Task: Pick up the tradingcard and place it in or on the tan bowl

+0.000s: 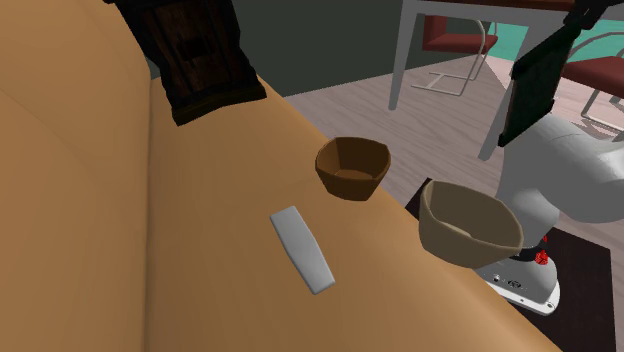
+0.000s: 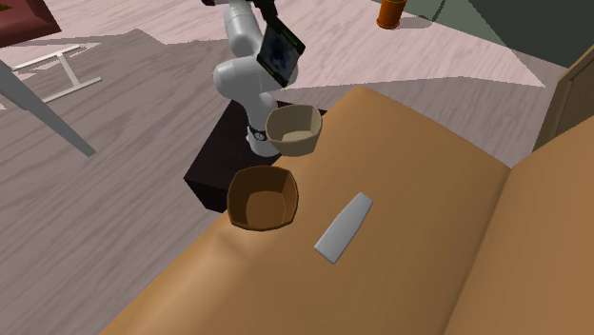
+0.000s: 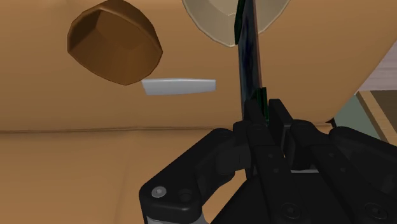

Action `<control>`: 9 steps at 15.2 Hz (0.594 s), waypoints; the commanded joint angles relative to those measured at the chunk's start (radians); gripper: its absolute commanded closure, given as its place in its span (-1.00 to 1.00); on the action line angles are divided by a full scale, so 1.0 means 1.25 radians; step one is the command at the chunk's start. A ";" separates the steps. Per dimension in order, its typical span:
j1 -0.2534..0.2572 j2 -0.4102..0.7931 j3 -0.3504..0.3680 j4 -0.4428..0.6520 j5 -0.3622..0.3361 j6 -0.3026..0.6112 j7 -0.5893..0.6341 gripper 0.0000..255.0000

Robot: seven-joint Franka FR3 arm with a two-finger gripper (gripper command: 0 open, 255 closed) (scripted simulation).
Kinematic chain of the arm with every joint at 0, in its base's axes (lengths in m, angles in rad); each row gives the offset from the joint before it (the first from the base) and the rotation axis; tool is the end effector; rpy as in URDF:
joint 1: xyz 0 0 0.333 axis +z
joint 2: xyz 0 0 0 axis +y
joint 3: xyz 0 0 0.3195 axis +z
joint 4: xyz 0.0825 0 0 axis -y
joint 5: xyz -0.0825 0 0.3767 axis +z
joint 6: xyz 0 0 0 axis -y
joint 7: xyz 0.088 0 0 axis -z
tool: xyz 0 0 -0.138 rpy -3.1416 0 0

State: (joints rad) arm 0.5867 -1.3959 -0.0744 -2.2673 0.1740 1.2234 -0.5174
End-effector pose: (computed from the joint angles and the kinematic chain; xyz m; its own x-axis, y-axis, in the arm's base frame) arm 0.0522 0.0365 0.6792 0.3598 0.8397 0.4067 0.9198 -0.3924 -0.0036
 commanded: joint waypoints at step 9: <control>-0.011 -0.105 -0.004 -0.142 -0.006 0.035 -0.013 1.00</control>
State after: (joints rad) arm 0.5735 -1.5159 -0.0769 -2.4288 0.1697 1.2619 -0.5306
